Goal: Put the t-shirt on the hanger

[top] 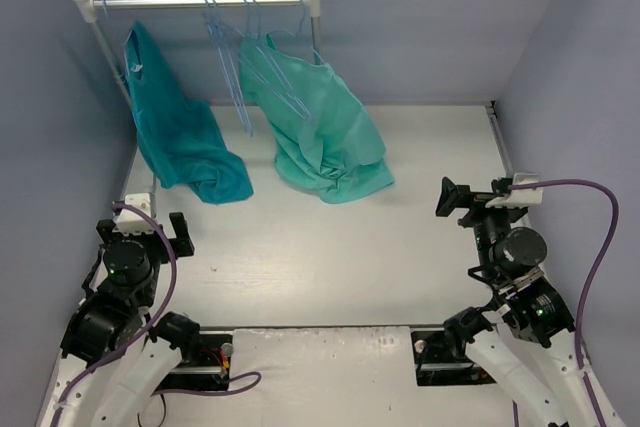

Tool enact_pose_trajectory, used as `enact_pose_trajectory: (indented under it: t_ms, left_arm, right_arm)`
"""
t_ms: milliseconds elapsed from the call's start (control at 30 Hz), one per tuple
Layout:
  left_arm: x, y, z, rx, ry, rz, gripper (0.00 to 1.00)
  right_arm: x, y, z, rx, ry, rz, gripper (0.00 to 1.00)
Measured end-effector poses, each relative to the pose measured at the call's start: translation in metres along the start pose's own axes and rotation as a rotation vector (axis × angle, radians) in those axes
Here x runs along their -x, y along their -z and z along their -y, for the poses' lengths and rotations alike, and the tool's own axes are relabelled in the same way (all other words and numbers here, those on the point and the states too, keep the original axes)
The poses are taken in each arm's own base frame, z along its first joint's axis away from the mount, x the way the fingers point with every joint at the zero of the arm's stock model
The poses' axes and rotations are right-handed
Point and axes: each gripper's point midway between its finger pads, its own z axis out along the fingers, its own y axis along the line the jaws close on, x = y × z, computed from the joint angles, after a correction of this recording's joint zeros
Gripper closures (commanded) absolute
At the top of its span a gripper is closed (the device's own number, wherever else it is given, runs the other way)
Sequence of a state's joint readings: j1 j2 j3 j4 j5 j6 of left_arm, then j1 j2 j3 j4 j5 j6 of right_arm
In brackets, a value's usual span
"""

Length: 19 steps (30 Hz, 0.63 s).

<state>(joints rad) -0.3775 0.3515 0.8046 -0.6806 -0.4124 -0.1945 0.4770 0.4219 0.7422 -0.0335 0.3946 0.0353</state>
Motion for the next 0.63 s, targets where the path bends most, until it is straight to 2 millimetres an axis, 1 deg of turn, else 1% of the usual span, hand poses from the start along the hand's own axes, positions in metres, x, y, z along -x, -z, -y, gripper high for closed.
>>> enact_pose_trajectory:
  t_ms: [200,633]
  left_arm:
    - [-0.0023,0.0000,-0.0009,0.003,0.001,0.002,0.10]
    - [-0.0039,-0.0007,-0.0007,0.004,-0.001,-0.001,0.10]
  right_arm:
    - [-0.0050,-0.0040,-0.0006,-0.012,-0.004,-0.019,0.00]
    - [-0.0084,-0.0067,-0.0019,-0.012,0.001,-0.033,0.00]
